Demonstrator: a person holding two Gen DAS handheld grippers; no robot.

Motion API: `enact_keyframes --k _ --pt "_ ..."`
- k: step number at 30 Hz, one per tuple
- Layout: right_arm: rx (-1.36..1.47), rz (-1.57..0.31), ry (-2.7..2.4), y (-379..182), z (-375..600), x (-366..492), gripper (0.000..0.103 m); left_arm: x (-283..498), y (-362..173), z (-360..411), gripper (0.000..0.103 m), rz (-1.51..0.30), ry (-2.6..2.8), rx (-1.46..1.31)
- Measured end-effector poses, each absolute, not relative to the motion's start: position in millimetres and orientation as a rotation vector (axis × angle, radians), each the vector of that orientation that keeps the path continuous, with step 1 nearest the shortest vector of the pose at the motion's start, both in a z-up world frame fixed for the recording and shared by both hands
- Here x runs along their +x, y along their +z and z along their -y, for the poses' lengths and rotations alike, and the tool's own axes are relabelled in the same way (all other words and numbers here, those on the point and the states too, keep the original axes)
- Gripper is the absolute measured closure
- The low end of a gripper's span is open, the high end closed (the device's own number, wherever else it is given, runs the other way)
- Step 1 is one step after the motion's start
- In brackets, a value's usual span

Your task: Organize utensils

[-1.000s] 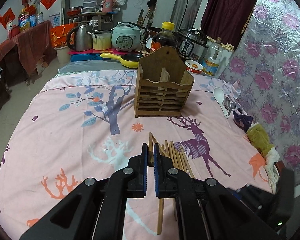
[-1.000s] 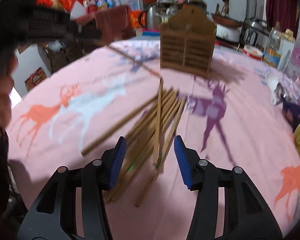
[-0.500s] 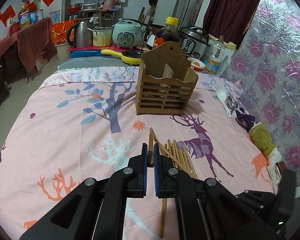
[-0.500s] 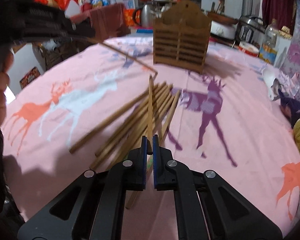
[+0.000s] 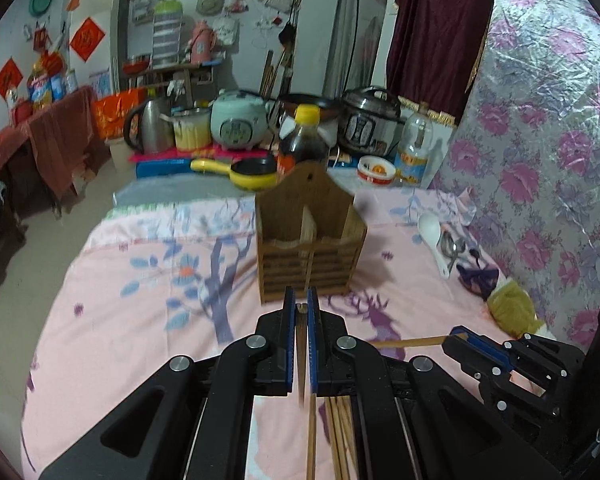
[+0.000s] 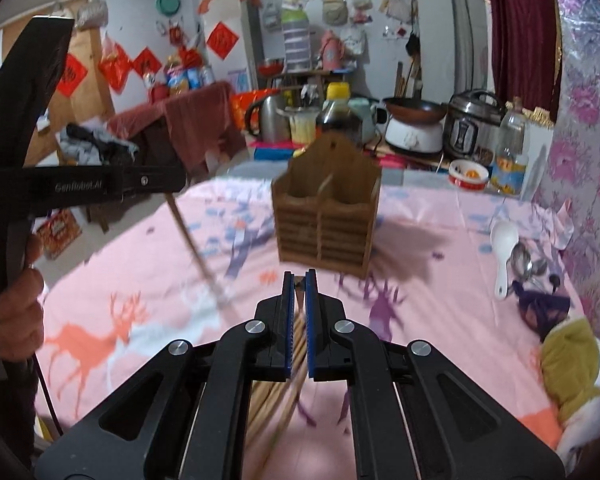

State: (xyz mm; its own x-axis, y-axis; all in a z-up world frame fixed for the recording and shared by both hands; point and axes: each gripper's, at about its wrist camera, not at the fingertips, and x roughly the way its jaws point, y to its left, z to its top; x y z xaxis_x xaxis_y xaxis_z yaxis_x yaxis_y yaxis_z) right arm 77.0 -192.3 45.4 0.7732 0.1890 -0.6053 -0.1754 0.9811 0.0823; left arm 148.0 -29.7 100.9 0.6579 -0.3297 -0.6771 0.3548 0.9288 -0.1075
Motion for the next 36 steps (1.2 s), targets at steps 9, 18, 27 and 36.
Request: enact_keyframes --k 9,18,27,36 --pt "0.045 -0.579 0.150 86 201 121 0.097 189 162 49 0.097 -0.641 -0.369 0.011" --pt "0.059 -0.396 0.063 137 204 167 0.097 232 198 65 0.097 -0.404 -0.300 -0.045" --pt "0.008 -0.546 0.023 71 201 219 0.092 290 108 73 0.097 -0.546 -0.222 -0.027" --pt "0.071 -0.547 0.050 72 212 176 0.065 255 88 26 0.023 -0.597 -0.177 -0.067"
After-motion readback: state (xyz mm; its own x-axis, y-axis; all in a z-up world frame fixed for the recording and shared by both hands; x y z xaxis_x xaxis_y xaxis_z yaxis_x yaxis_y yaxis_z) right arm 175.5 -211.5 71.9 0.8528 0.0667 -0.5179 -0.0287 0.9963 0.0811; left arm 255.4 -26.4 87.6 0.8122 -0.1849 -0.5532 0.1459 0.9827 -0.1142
